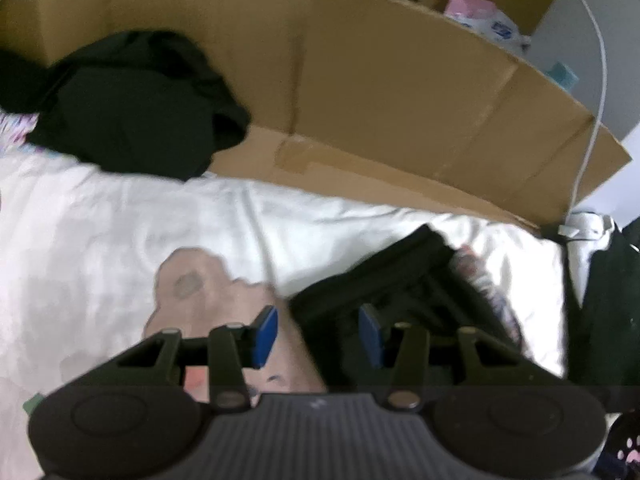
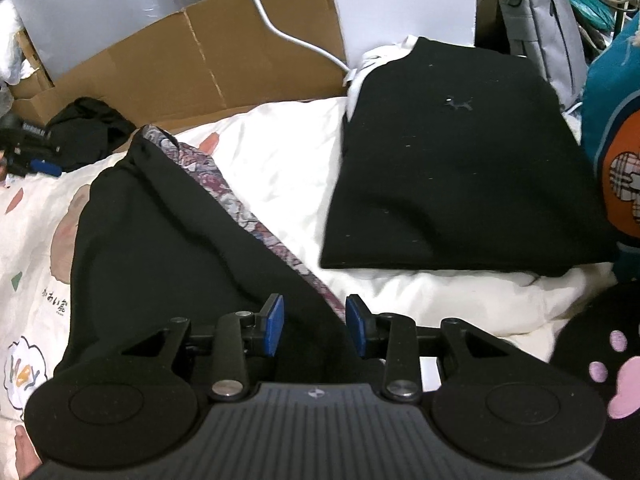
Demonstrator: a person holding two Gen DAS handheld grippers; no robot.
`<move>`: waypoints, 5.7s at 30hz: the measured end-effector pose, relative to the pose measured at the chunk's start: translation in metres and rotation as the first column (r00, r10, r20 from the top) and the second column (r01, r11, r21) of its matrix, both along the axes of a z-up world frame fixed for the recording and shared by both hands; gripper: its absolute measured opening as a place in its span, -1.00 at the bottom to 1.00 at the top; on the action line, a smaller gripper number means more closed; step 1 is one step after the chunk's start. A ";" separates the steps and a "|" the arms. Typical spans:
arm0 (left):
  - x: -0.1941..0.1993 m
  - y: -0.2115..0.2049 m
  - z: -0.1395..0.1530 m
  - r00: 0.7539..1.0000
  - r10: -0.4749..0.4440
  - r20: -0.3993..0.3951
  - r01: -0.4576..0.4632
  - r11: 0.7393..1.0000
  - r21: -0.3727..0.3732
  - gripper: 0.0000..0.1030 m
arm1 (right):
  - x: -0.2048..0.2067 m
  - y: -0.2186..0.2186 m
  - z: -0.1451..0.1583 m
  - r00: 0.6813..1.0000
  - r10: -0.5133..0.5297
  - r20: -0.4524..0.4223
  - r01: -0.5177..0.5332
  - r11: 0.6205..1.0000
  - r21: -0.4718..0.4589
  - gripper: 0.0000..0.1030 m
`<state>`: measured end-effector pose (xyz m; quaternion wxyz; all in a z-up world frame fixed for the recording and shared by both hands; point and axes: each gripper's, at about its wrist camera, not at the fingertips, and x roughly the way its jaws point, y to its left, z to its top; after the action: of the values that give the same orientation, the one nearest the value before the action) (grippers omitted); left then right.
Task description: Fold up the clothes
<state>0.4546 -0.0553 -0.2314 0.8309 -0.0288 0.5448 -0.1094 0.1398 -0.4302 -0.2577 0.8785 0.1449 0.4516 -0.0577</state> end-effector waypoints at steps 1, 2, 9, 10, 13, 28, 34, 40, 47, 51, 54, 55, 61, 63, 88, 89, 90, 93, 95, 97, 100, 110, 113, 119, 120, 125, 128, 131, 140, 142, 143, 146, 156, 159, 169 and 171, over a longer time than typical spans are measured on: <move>-0.002 0.005 -0.004 1.000 0.003 -0.004 -0.003 1.000 -0.003 0.02 | 0.003 0.003 -0.002 1.000 0.005 0.002 -0.005 1.000 -0.002 -0.25; -0.005 0.012 -0.012 1.000 -0.001 -0.014 0.001 1.000 -0.001 0.03 | 0.006 0.005 -0.004 1.000 0.009 0.004 -0.009 1.000 -0.003 -0.25; -0.016 0.025 -0.038 0.999 0.000 -0.034 -0.002 0.998 -0.056 0.03 | 0.032 0.020 -0.009 0.999 0.049 0.009 -0.049 0.999 0.013 -0.23; -0.018 0.024 -0.040 0.999 -0.001 -0.033 -0.001 0.998 -0.069 0.03 | 0.036 0.022 -0.009 0.998 0.057 0.009 -0.057 0.998 0.013 -0.20; -0.021 0.011 -0.048 0.999 -0.026 -0.037 0.022 0.996 -0.088 0.03 | 0.043 0.026 -0.010 0.997 0.074 0.011 -0.074 0.997 0.013 -0.15; -0.022 -0.018 -0.063 0.999 -0.023 -0.041 0.019 0.995 -0.098 0.02 | 0.077 0.049 0.005 0.984 0.166 0.058 -0.168 0.985 0.045 -0.13; -0.023 -0.020 -0.063 0.999 0.006 -0.053 -0.012 0.995 -0.102 -0.23 | 0.085 0.054 0.006 0.981 0.183 0.064 -0.186 0.981 0.049 -0.13; -0.022 -0.003 -0.060 0.999 0.009 -0.045 -0.015 0.991 -0.136 -0.25 | 0.117 0.062 0.007 0.969 0.236 0.075 -0.238 0.971 0.031 -0.13; -0.027 0.007 -0.074 0.998 0.024 -0.063 -0.035 0.980 -0.193 -0.25 | 0.161 0.068 0.002 0.962 0.268 0.054 -0.270 0.962 0.042 -0.13; -0.029 0.008 -0.078 0.999 0.022 -0.049 -0.032 0.977 -0.210 -0.25 | 0.184 0.074 -0.005 0.958 0.285 0.041 -0.287 0.957 0.041 -0.13; -0.030 0.010 -0.081 0.999 0.015 -0.038 -0.024 0.971 -0.236 -0.25 | 0.201 0.078 -0.012 0.956 0.292 0.030 -0.294 0.955 0.048 -0.13; -0.029 0.010 -0.083 0.999 0.012 -0.043 -0.022 0.972 -0.234 -0.25 | 0.206 0.080 -0.015 0.954 0.298 0.025 -0.298 0.953 0.051 -0.14; -0.032 0.019 -0.085 0.999 -0.012 -0.034 0.003 0.966 -0.258 -0.26 | 0.223 0.081 -0.035 0.952 0.305 -0.012 -0.305 0.952 0.010 -0.58; -0.033 0.025 -0.085 1.000 -0.002 -0.031 -0.006 0.964 -0.265 -0.41 | 0.225 0.069 -0.039 0.967 0.255 -0.005 -0.255 0.967 0.019 -0.64; -0.008 0.003 -0.077 0.998 -0.034 -0.047 0.024 0.979 -0.202 -0.94 | 0.214 0.068 -0.032 0.966 0.258 -0.026 -0.258 0.966 0.027 -0.63; -0.006 0.009 -0.072 0.998 -0.045 -0.041 0.035 0.979 -0.203 -0.94 | 0.214 0.066 -0.033 0.967 0.254 -0.034 -0.253 0.967 0.018 -0.63; -0.004 0.013 -0.069 0.998 -0.050 -0.037 0.042 0.979 -0.199 -0.94 | 0.214 0.065 -0.034 0.967 0.254 -0.040 -0.253 0.967 0.008 -0.63; -0.003 0.024 -0.063 0.998 -0.054 -0.023 0.049 0.985 -0.167 -0.94 | 0.213 0.065 -0.035 0.966 0.252 -0.065 -0.256 0.965 -0.052 -0.64; -0.007 0.031 -0.059 0.999 -0.034 -0.001 0.033 0.995 -0.099 -0.95 | 0.211 0.060 -0.034 0.974 0.213 -0.083 -0.222 0.967 -0.123 -0.65; -0.009 0.038 -0.056 1.000 -0.007 0.012 0.008 0.996 -0.086 -0.93 | 0.210 0.052 -0.032 0.981 0.177 -0.084 -0.187 0.973 -0.135 -0.65; -0.011 0.052 -0.056 1.000 0.024 0.004 -0.023 0.988 -0.154 -0.77 | 0.207 0.042 -0.026 0.986 0.149 -0.075 -0.157 0.980 -0.119 -0.64; -0.022 0.053 -0.070 0.998 0.065 0.009 -0.062 0.980 -0.188 0.17 | 0.238 0.077 -0.013 0.972 0.234 0.034 -0.231 0.971 -0.061 -0.24; -0.025 0.046 -0.084 0.998 0.064 -0.008 -0.065 0.984 -0.167 0.15 | 0.255 0.092 -0.017 0.961 0.274 0.041 -0.271 0.961 -0.062 -0.24; -0.026 0.035 -0.099 0.998 -0.020 -0.067 0.006 0.978 -0.208 -0.82 | 0.278 0.104 -0.051 0.942 0.328 -0.067 -0.333 0.940 -0.080 -0.77; -0.025 0.033 -0.098 0.997 -0.034 -0.068 0.020 0.980 -0.197 -0.82 | 0.279 0.102 -0.055 0.942 0.324 -0.083 -0.331 0.940 -0.086 -0.82; -0.020 0.032 -0.095 0.996 -0.047 -0.077 0.034 0.986 -0.161 -0.72 | 0.270 0.085 -0.055 0.950 0.296 -0.101 -0.306 0.946 -0.105 -0.87; -0.021 0.031 -0.085 0.996 -0.034 -0.085 0.024 0.993 -0.113 -0.36 | 0.261 0.077 -0.044 0.953 0.285 -0.107 -0.294 0.951 -0.090 -0.82; -0.028 0.029 -0.070 0.995 -0.026 -0.095 0.017 0.996 -0.091 -0.31 | 0.245 0.068 -0.027 0.959 0.275 -0.067 -0.278 0.960 -0.043 -0.37; -0.069 0.022 -0.036 0.992 -0.015 -0.129 0.009 0.999 -0.047 -0.29 | 0.178 0.046 0.001 0.958 0.257 -0.130 -0.259 0.966 -0.001 -0.29; -0.084 0.019 -0.027 0.992 0.001 -0.129 -0.007 0.999 -0.043 -0.29 | 0.165 0.044 0.004 0.957 0.251 -0.143 -0.253 0.967 0.004 -0.29; -0.092 0.017 -0.021 0.992 0.009 -0.128 -0.014 0.999 -0.040 -0.28 | 0.156 0.042 0.007 0.957 0.252 -0.147 -0.254 0.967 0.006 -0.29; -0.111 0.010 -0.010 0.991 0.016 -0.129 -0.023 0.998 -0.054 -0.20 | 0.134 0.033 0.015 0.960 0.233 -0.153 -0.234 0.972 0.010 -0.29; -0.169 -0.009 0.005 0.988 0.061 -0.143 -0.078 0.990 -0.116 -0.07 | 0.064 0.002 0.047 0.968 0.181 -0.173 -0.182 0.983 0.012 -0.29; -0.183 -0.013 0.005 0.987 0.068 -0.147 -0.087 0.988 -0.125 -0.07 | 0.043 -0.006 0.059 0.972 0.169 -0.166 -0.171 0.985 0.004 -0.29; -0.229 -0.021 0.016 0.988 0.072 -0.140 -0.088 0.990 -0.112 -0.01 | -0.006 -0.028 0.073 0.980 0.119 -0.159 -0.121 0.993 -0.006 -0.27; -0.238 -0.020 0.014 0.986 0.076 -0.149 -0.094 0.989 -0.118 -0.01 | -0.016 -0.032 0.071 0.981 0.113 -0.156 -0.114 0.993 0.002 -0.26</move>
<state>0.2163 -0.0756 -0.2174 0.7900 -0.1116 0.5936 -0.1050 0.1236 -0.4619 -0.1865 0.8428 0.1107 0.5264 -0.0204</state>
